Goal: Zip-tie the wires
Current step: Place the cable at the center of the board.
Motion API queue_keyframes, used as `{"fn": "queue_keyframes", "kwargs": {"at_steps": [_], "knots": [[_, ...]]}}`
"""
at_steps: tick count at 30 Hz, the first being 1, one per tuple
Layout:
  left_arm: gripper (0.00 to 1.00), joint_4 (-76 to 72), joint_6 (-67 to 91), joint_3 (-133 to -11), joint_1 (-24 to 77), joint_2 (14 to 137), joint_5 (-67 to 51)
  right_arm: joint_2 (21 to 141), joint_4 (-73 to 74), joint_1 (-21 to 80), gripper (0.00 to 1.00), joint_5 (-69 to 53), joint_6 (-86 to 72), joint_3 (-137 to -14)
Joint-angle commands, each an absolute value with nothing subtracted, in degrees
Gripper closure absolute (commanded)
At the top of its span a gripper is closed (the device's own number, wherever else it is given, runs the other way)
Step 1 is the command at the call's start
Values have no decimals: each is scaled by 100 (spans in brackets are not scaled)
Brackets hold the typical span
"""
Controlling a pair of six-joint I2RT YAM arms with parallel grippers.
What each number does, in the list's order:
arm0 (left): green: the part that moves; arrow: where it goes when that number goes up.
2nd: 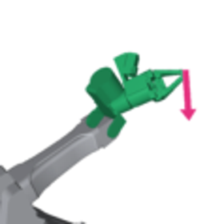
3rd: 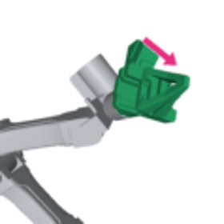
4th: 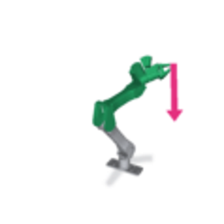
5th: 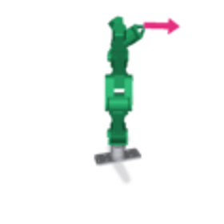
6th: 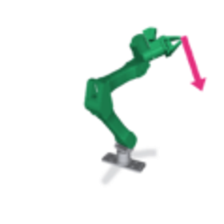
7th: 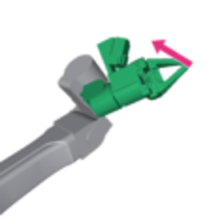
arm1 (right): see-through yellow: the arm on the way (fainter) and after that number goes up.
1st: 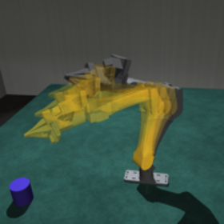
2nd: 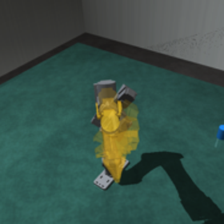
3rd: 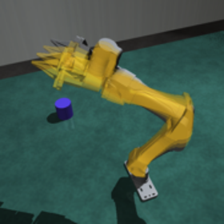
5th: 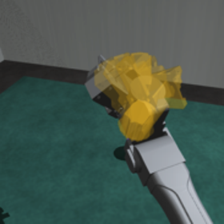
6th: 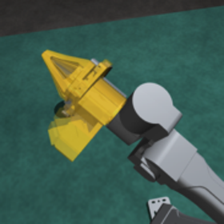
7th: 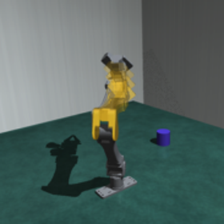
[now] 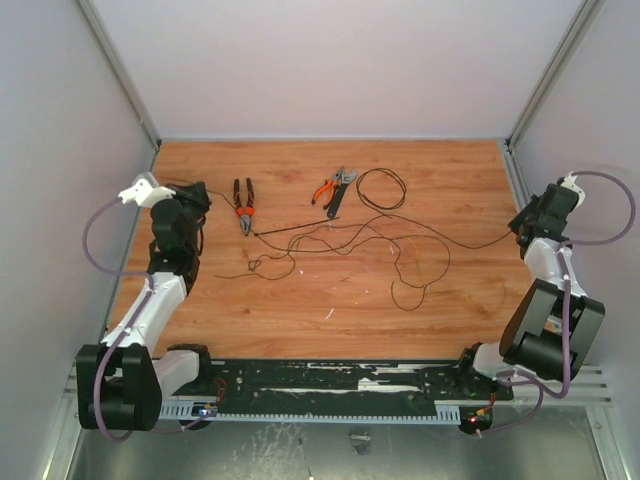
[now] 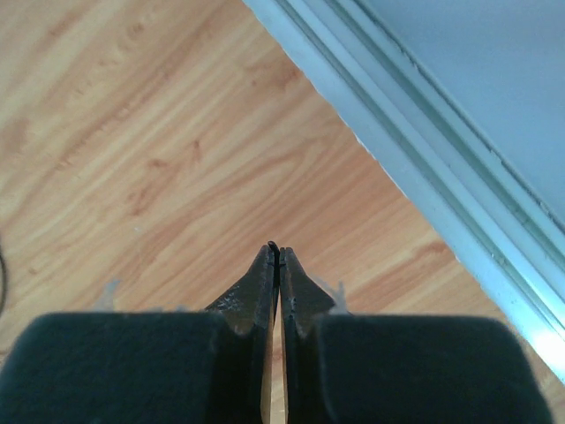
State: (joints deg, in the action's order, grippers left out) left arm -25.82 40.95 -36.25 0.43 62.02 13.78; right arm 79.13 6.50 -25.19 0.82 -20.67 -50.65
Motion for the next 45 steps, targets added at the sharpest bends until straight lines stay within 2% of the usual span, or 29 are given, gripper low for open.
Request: {"fn": "queue_keyframes", "kwargs": {"at_steps": [1, 5, 11, 16, 24, 29, 30, 33, 38, 45], "knots": [[100, -2970, 4269, -2931, -9, 6035, 1341, 8084, 422, -2545, 100, 275, -2099, -4780], [100, -3043, 4460, -2352, -10, 5833, 1421, 8118, 307, -2553, 100, 417, -2139, -4600], [93, -3059, 4614, -1808, -9, 5709, 1708, 8302, 141, -2548, 100, 545, -2197, -4371], [68, -3091, 4675, -1661, -12, 5801, 1836, 8466, 75, -2551, 100, 595, -2191, -4286], [31, -2737, 4434, -2036, -134, 5755, 1948, 8254, 267, -2549, 69, 589, -2098, -4503], [4, -2219, 4248, -2390, -235, 5330, 2199, 8056, 472, -2556, 55, 601, -2033, -4715], [2, -2113, 4245, -2430, -260, 5254, 2246, 8000, 514, -2554, 54, 593, -2024, -4758], [2, -1887, 4291, -2497, -319, 4977, 2361, 7802, 597, -2555, 49, 477, -1989, -4857], [2, -1861, 4273, -2577, -343, 4590, 2083, 7453, 647, -2437, 48, -111, -2007, -5032], [2, -2381, 4047, -2754, -343, 4237, 556, 7301, 117, -1213, 39, -899, -2158, -5161]]}}
